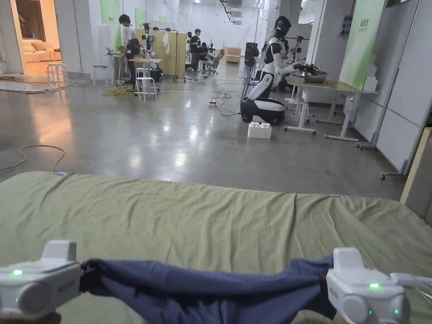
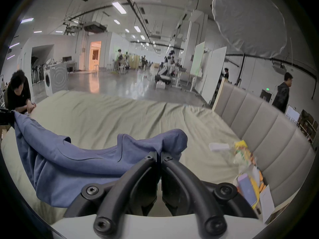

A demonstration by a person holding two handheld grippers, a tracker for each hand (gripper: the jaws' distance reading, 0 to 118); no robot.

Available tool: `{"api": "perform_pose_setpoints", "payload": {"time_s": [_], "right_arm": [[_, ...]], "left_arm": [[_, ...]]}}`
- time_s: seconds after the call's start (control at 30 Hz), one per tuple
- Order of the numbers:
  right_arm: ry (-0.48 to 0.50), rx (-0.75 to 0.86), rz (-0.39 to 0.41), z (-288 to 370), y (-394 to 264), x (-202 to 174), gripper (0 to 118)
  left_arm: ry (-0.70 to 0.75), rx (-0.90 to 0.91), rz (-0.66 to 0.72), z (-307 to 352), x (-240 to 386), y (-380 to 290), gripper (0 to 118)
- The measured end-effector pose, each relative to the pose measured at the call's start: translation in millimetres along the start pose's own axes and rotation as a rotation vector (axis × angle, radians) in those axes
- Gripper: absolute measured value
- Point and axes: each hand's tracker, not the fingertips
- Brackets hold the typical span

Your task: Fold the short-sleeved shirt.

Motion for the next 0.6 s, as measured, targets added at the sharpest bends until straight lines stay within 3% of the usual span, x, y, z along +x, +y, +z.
{"api": "perform_pose_setpoints", "payload": {"time_s": [0.23,0.4,0.47,0.5,0.57,0.6], "right_arm": [[0.016,-0.143,-0.024,-4.8,-100.2,-19.6,4],[0.005,-0.171,-0.036,2.2,-130.8,-22.8,6],[-0.001,-0.147,-0.044,8.7,-130.9,-21.9,22],[-0.009,-0.126,-0.046,13.9,-128.5,-22.2,44],[-0.014,-0.063,-0.07,27.7,-117.8,-21.2,67],[-0.014,-0.025,-0.081,34.0,-113.1,-20.5,70]], "left_arm": [[-0.007,-0.214,0.067,-19.7,-26.6,-103.4,7],[-0.033,-0.263,0.195,-25.3,-49.2,-134.6,8],[-0.03,-0.227,0.158,-23.1,-52.8,-127.2,9],[-0.039,-0.202,0.135,-22.2,-55.0,-121.5,14],[0.003,-0.161,0.045,-5.6,-32.0,-116.6,40],[0.008,-0.141,0.029,-2.4,-29.6,-109.6,60]]}}
